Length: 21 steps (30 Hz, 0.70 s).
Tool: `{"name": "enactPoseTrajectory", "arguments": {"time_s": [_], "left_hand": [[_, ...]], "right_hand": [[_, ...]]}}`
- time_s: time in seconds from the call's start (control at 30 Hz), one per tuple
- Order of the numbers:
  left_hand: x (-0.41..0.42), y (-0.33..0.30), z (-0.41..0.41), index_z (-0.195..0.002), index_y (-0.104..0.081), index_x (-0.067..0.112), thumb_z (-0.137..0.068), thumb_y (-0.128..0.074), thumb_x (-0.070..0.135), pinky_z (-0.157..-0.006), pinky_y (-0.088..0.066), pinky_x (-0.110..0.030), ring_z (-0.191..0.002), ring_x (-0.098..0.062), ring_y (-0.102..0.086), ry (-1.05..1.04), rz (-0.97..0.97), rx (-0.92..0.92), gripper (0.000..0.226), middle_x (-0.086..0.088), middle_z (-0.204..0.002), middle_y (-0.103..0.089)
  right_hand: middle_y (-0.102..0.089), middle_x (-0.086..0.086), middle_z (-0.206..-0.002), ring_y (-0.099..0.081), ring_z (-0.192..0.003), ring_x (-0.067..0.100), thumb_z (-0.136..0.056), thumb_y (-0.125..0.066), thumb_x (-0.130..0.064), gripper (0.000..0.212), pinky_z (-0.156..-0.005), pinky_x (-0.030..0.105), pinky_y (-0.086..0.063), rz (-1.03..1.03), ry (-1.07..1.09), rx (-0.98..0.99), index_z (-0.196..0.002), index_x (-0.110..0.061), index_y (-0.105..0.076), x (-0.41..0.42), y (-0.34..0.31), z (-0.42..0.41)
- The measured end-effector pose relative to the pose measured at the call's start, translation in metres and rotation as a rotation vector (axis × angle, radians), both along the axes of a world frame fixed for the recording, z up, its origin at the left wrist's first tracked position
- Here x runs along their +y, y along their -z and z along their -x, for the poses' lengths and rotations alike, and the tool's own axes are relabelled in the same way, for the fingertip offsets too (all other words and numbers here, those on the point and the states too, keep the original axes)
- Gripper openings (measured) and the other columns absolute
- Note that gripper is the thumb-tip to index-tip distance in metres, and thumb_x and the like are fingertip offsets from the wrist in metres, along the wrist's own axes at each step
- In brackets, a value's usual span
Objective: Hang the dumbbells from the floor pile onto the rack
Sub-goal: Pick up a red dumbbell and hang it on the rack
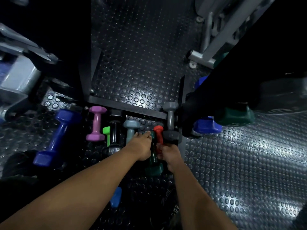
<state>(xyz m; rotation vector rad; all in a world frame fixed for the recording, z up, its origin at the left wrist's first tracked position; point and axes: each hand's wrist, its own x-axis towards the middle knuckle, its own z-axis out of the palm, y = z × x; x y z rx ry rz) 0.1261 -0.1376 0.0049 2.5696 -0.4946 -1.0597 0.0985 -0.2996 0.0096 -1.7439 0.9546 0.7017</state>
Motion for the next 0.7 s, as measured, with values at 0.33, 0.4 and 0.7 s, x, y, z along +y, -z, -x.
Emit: {"name": "enactPoseTrajectory", "arguments": {"time_s": [0.33, 0.4, 0.7], "left_hand": [[0.018, -0.006, -0.008, -0.168, -0.004, 0.024, -0.101, -0.054, 0.014, -0.124, -0.033, -0.04, -0.155, -0.031, -0.031, -0.226, 0.25, -0.049, 0.084, -0.011, -0.174, -0.011], [0.017, -0.014, -0.008, -0.167, 0.004, 0.035, -0.097, -0.058, 0.01, -0.121, -0.038, -0.043, -0.152, -0.035, -0.036, -0.187, 0.238, -0.077, 0.096, -0.011, -0.175, -0.003], [0.014, -0.049, 0.009, -0.164, -0.016, 0.044, -0.092, -0.051, -0.011, -0.12, -0.032, -0.045, -0.155, -0.024, -0.014, 0.056, 0.166, -0.268, 0.097, -0.005, -0.175, 0.005]], "right_hand": [[-0.078, 0.002, -0.082, -0.073, -0.072, 0.018, -0.088, -0.075, -0.035, 0.02, -0.075, 0.038, -0.062, 0.236, -0.32, 0.002, -0.104, -0.023, -0.074, -0.01, -0.04, 0.009], [-0.076, 0.0, -0.084, -0.072, -0.08, 0.019, -0.09, -0.074, -0.036, 0.018, -0.075, 0.033, -0.059, 0.34, -0.501, -0.033, -0.106, -0.027, -0.073, -0.014, -0.055, 0.014], [-0.057, -0.003, -0.122, -0.056, -0.108, 0.014, -0.094, -0.072, -0.01, 0.046, -0.093, 0.02, -0.039, 0.49, -0.766, -0.245, -0.138, -0.021, -0.064, -0.011, -0.1, 0.049]]}}
